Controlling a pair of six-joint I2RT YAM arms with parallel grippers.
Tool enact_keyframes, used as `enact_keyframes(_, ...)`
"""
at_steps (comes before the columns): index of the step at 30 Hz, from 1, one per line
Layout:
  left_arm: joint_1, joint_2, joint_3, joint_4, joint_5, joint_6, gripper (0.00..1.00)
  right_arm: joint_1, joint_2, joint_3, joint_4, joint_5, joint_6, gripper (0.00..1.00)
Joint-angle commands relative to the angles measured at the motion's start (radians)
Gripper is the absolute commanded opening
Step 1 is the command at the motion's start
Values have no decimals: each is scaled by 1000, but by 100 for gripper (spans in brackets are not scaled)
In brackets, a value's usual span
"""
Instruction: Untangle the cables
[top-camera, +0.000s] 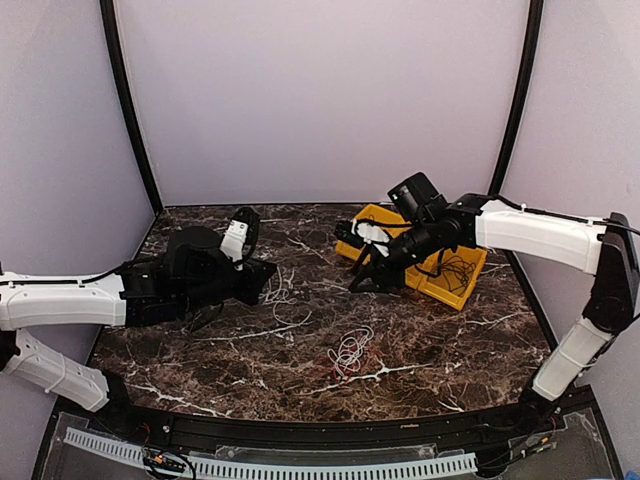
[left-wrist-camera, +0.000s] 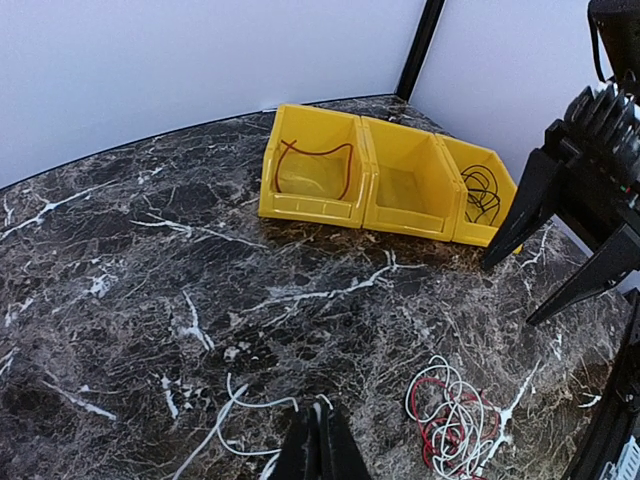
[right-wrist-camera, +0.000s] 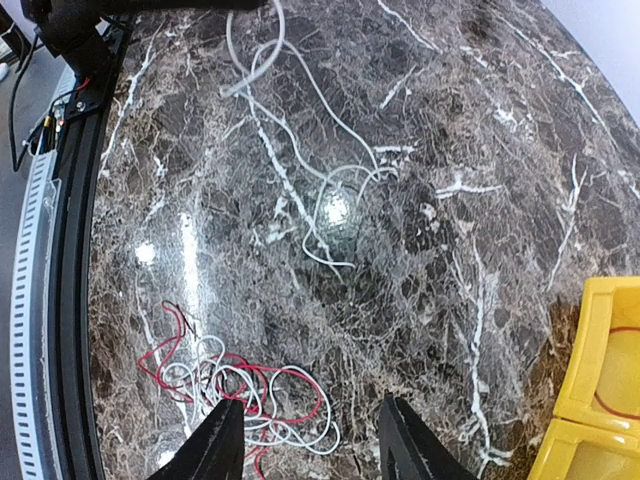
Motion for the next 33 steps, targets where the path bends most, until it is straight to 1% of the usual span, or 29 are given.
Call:
enact_keyframes(1, 6, 27, 23, 76, 58, -19, 0, 18, 29, 82, 51, -33, 60, 50)
enact_keyframes(6, 6, 38, 23, 129, 84, -32, 0, 22, 146, 233, 20, -187, 154, 52)
enact_keyframes(11, 5, 55, 16, 196, 166, -41, 0, 50, 234, 330, 10, -248, 193, 53)
enact_keyframes(20, 6, 70, 21, 265, 267, -34, 0, 72, 285, 361, 13, -297, 224, 54)
enact_keyframes(23, 6, 76, 22, 279, 297, -30, 0, 72, 293, 361, 16, -316, 230, 52)
enact_keyframes(24, 5, 78, 23, 281, 307, -30, 0, 72, 295, 360, 19, -322, 234, 50)
enact_keyframes(27, 6, 81, 24, 291, 322, -32, 0, 72, 303, 363, 25, -340, 236, 40)
enact_keyframes(31, 5, 85, 27, 286, 321, -32, 0, 71, 306, 372, 21, -359, 229, 7)
enact_keyframes(32, 5, 86, 28, 281, 316, -31, 1, 70, 304, 373, 18, -359, 223, 1)
enact_keyframes(33, 6, 86, 30, 276, 314, -28, 3, 66, 298, 374, 14, -355, 218, 0)
